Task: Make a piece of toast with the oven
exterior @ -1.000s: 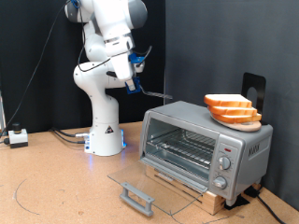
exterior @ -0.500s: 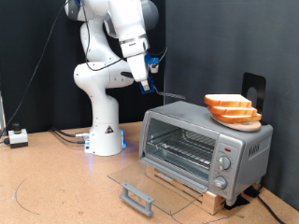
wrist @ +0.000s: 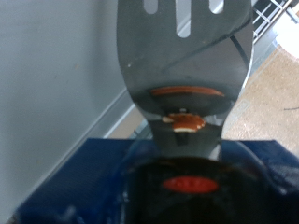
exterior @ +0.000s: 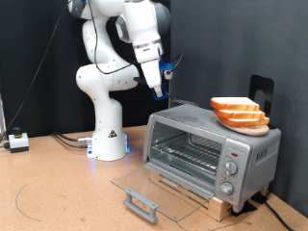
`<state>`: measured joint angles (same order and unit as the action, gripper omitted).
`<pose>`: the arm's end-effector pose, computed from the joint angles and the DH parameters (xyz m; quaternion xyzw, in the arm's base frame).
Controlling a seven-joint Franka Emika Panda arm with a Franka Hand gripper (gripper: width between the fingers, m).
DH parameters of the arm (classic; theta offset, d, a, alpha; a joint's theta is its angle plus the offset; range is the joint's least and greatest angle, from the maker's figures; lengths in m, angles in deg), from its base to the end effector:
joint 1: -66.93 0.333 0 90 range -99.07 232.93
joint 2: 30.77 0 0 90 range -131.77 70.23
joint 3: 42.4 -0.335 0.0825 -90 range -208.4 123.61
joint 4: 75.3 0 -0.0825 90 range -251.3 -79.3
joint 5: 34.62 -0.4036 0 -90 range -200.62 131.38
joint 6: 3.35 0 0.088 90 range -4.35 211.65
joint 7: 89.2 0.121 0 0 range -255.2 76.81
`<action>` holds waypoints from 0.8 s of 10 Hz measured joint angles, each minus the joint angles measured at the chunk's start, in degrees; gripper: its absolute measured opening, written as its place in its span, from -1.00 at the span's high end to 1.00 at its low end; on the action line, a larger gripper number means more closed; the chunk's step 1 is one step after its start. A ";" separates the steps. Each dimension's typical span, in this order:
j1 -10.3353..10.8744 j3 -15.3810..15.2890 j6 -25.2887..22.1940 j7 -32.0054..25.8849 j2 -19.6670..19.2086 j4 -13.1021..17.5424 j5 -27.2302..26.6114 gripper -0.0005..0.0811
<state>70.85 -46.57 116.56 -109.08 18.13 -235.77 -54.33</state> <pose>0.3083 0.0626 0.4384 -0.9768 -0.1560 -0.0872 0.1179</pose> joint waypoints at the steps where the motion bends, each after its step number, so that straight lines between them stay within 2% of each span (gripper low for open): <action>1: 0.36 -0.96 1.34 0.35 -0.78 0.01 -0.96 -0.03; 4: 1.69 -3.02 3.85 0.94 -2.68 0.30 -3.80 -0.03; 8: 3.80 -3.48 4.44 0.95 -2.69 1.32 -7.15 -0.03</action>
<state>74.66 -50.05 121.00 -108.13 15.45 -234.45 -61.48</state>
